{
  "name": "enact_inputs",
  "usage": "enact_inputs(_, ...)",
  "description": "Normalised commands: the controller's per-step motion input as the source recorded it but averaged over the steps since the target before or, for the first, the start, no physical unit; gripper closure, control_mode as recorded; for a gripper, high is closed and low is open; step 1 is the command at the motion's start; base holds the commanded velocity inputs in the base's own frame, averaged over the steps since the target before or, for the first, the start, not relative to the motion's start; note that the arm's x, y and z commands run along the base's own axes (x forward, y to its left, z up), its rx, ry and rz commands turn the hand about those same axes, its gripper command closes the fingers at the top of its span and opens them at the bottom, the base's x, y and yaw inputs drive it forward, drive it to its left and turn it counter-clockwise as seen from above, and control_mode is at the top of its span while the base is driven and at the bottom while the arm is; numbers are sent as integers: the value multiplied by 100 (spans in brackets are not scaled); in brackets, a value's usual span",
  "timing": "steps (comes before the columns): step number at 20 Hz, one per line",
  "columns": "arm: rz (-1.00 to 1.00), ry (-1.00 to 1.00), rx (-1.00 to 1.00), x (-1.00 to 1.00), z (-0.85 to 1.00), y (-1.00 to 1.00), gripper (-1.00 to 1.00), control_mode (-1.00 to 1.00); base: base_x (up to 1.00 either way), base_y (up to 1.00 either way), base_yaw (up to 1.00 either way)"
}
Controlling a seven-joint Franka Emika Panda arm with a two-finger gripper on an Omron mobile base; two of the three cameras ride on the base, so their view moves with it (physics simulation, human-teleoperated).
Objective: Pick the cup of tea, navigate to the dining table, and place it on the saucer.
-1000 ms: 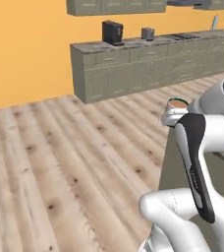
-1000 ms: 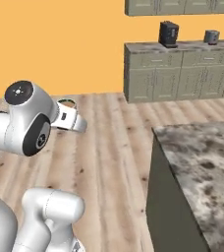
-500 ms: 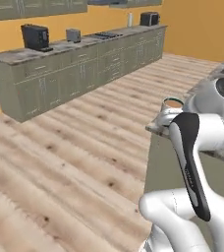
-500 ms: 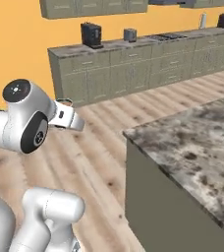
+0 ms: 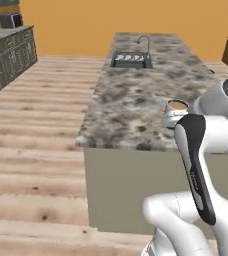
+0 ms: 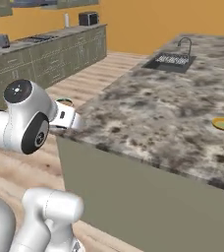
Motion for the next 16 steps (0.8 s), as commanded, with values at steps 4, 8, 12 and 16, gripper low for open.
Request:
enact_inputs(4,0,0,0,0,0,0,100,100,24,-7,-68)
enact_inputs(8,0,0,0,0,0,0,100,100,35,-100,-30)
enact_inputs(12,0,0,0,0,0,0,100,100,56,-100,-29)
enact_inputs(16,0,0,0,0,0,0,100,100,66,-100,-25)
